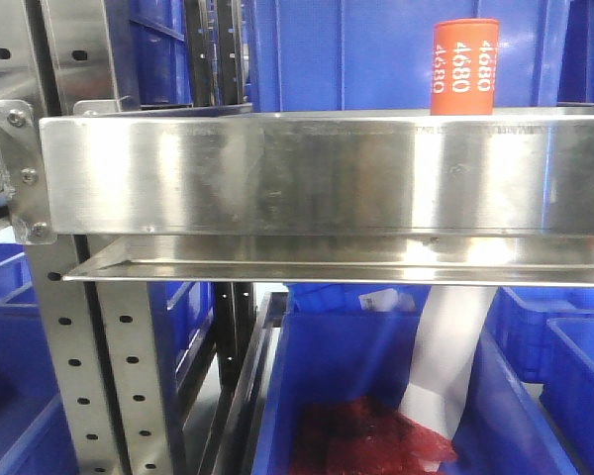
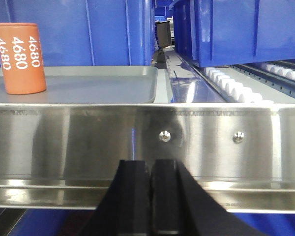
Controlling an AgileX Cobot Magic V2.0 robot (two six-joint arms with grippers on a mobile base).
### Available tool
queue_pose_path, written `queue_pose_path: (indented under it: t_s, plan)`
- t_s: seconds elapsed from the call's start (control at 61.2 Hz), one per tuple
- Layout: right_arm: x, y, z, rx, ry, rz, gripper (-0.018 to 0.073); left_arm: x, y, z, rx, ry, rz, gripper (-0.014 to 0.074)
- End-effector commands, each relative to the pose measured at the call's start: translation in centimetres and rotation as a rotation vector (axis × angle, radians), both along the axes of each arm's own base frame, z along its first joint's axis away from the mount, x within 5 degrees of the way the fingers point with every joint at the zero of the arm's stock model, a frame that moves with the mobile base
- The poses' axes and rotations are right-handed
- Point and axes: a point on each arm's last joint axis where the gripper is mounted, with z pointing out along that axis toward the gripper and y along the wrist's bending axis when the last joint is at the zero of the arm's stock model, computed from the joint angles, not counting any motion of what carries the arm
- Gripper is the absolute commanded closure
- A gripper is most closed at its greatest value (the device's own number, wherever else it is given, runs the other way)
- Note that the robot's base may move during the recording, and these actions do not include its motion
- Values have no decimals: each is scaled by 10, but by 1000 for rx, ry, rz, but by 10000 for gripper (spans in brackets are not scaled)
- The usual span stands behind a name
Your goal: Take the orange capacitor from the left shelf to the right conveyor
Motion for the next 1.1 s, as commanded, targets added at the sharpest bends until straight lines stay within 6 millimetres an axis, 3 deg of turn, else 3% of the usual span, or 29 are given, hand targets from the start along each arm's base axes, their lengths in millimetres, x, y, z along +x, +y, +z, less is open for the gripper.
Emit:
queue_pose_path:
  t_s: [0.0, 0.801, 0.948, 1.079]
  plan:
    - [-2, 0, 11, -6, -109, -6, 505, -1, 0, 10, -12, -102, 1, 723]
    - [-2, -1, 12, -6, -124, -7, 505, -1, 0, 10, -12, -102, 1, 723]
    - [-2, -1, 18, -9, -187, -11, 505, -1, 0, 10, -12, -102, 1, 723]
    - [-7, -1, 39, -11, -273, -12, 505, -1, 0, 10, -12, -102, 1, 723]
